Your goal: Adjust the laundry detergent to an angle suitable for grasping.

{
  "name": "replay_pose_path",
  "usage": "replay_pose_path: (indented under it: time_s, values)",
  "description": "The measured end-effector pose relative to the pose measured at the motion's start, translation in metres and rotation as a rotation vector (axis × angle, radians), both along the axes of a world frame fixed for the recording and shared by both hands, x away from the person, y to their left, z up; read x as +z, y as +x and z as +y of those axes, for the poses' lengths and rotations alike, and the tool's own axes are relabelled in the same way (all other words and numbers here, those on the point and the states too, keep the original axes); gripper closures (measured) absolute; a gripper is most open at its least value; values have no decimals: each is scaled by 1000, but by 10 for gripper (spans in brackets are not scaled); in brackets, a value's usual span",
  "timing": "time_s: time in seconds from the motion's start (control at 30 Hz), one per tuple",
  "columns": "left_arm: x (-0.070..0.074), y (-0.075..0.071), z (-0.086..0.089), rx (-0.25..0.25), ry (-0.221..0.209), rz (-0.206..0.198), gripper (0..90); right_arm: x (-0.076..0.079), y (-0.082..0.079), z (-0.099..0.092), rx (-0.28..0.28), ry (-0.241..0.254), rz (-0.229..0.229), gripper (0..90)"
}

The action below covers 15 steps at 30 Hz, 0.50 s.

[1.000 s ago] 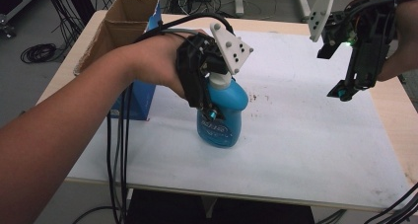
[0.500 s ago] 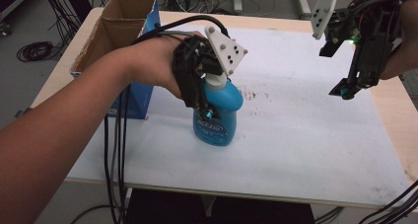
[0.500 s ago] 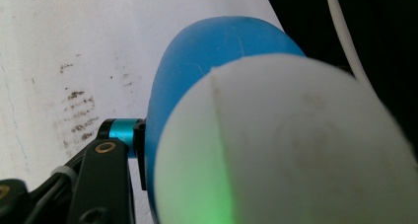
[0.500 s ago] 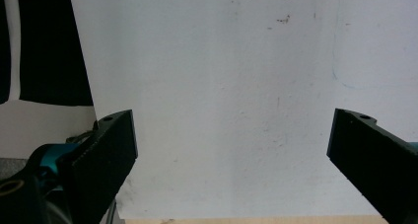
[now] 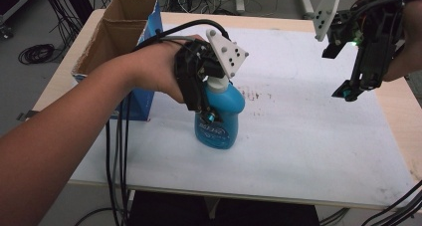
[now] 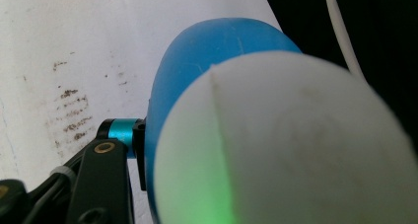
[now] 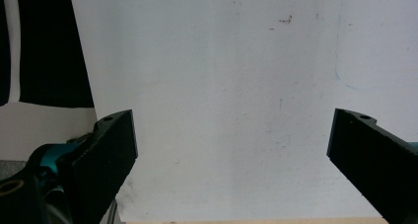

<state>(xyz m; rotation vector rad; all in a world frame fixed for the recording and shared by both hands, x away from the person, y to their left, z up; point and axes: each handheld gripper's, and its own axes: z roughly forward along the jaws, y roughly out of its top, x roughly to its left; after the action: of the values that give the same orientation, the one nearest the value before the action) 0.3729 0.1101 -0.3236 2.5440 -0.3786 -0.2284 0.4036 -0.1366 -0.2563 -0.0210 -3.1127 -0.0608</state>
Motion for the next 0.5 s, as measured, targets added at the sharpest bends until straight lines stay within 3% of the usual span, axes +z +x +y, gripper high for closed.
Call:
replay_pose_path:
  time_s: [0.5]
  values:
    - [9, -5, 3, 12, -12, 2, 316, 2, -2, 0, 8, 6, -7, 40]
